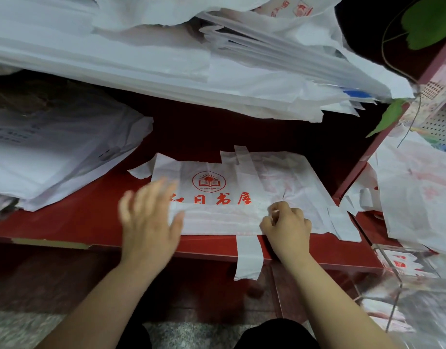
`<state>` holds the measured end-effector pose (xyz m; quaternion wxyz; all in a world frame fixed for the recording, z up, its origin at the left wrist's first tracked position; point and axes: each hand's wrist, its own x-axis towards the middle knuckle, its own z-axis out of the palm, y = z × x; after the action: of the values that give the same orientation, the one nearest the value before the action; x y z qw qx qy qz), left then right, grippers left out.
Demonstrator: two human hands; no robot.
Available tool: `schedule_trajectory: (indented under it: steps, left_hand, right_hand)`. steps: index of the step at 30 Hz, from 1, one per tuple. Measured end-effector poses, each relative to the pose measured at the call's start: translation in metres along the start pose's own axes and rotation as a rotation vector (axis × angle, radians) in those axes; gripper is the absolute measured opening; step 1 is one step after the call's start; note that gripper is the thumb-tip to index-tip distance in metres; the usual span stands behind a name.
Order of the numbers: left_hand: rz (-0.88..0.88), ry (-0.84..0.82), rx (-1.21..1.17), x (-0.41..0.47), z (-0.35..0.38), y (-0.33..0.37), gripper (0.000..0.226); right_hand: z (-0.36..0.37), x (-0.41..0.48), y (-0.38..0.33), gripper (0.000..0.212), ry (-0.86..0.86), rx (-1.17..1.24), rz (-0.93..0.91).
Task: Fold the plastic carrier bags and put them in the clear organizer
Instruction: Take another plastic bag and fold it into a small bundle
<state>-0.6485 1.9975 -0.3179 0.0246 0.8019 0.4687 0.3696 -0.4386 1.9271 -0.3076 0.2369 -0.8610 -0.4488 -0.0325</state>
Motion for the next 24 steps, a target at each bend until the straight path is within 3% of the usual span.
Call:
schedule_trajectory:
  steps: [2, 6, 8, 10, 11, 13, 15, 19, 22, 24]
  left_hand:
    - [0.198, -0.279, 0.095, -0.002, 0.008, 0.015, 0.063]
    - [0.170, -0.640, 0.169, 0.003, 0.016, 0.022, 0.130]
    - [0.201, -0.726, 0.215, 0.007, 0.016, 0.022, 0.140]
    - [0.206, -0.744, 0.217, 0.008, 0.015, 0.021, 0.141]
    - [0.209, -0.744, 0.211, 0.008, 0.014, 0.022, 0.139]
    - [0.198, -0.746, 0.192, 0.007, 0.015, 0.023, 0.118]
    - [0.202, -0.762, 0.185, 0.007, 0.016, 0.022, 0.098]
    - [0.192, -0.782, 0.199, 0.008, 0.013, 0.017, 0.123]
    - [0.114, -0.790, 0.201, 0.012, 0.002, 0.004, 0.136]
    - [0.102, -0.784, 0.209, 0.013, -0.009, -0.007, 0.146]
  right_hand:
    - [-0.001, -0.001, -0.001, 0.031, -0.015, -0.026, -0.013]
    - [0.000, -0.002, 0.000, 0.040, -0.014, -0.056, -0.047]
    - [0.004, -0.005, -0.004, 0.041, 0.060, -0.099, -0.143]
    - [0.006, -0.009, -0.015, 0.032, 0.088, -0.158, -0.358]
    - [0.005, -0.013, -0.024, 0.033, -0.007, -0.141, -0.446]
    - [0.003, -0.020, -0.040, 0.041, -0.227, -0.097, -0.529]
    - [0.008, -0.027, -0.041, 0.043, -0.254, -0.154, -0.531]
    - [0.008, -0.028, -0.017, 0.053, -0.309, -0.107, -0.317]
    - [-0.005, -0.028, 0.007, 0.080, -0.271, -0.218, -0.282]
    - [-0.013, -0.027, 0.016, 0.078, -0.326, -0.266, -0.249]
